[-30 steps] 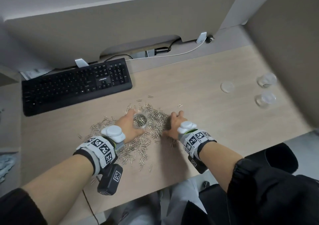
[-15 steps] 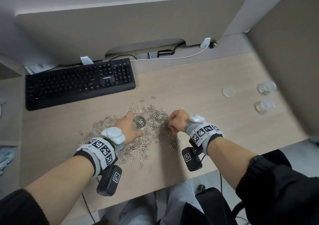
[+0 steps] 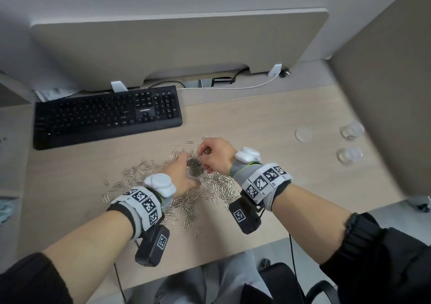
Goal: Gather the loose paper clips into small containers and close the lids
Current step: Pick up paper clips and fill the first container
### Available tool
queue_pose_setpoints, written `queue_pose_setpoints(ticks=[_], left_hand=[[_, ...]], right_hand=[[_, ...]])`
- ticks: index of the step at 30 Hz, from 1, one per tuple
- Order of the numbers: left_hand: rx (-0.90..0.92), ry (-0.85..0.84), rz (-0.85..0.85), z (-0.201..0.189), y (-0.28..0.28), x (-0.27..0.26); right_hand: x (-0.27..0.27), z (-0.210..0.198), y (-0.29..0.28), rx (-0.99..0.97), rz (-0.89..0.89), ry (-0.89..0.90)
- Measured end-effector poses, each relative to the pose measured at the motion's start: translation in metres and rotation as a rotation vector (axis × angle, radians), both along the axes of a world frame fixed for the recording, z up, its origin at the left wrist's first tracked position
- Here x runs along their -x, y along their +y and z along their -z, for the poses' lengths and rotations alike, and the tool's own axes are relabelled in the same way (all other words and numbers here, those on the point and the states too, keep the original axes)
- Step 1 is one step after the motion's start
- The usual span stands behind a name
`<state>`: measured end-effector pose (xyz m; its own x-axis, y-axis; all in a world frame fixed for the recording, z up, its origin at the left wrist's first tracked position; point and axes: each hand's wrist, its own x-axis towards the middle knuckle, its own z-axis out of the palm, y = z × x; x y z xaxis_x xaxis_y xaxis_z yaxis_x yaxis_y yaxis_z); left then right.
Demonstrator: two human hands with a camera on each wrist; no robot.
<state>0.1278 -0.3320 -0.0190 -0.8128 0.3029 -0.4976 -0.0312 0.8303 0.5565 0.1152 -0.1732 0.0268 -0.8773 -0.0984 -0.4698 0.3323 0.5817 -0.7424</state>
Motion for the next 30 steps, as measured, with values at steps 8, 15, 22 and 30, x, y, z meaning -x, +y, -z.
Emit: queue_pose_setpoints(ticks=[8,15,22,30], left_hand=[[-0.020,0.053,-0.044,-0.005,0.000,0.002],[-0.045,0.054,-0.053,-0.005,0.000,0.007],[-0.009,0.064,-0.035,0.001,-0.003,0.006],[0.020,0.092,-0.077,0.011,-0.021,0.009]], right_hand=[[0.003,-0.006,-0.010,-0.103,-0.184,0.097],[0.004,-0.003,-0.008,-0.091,-0.205,0.141],[0.003,0.002,0.003,0.077,-0.123,0.100],[0.012,0.050,0.074,-0.183,0.159,-0.116]])
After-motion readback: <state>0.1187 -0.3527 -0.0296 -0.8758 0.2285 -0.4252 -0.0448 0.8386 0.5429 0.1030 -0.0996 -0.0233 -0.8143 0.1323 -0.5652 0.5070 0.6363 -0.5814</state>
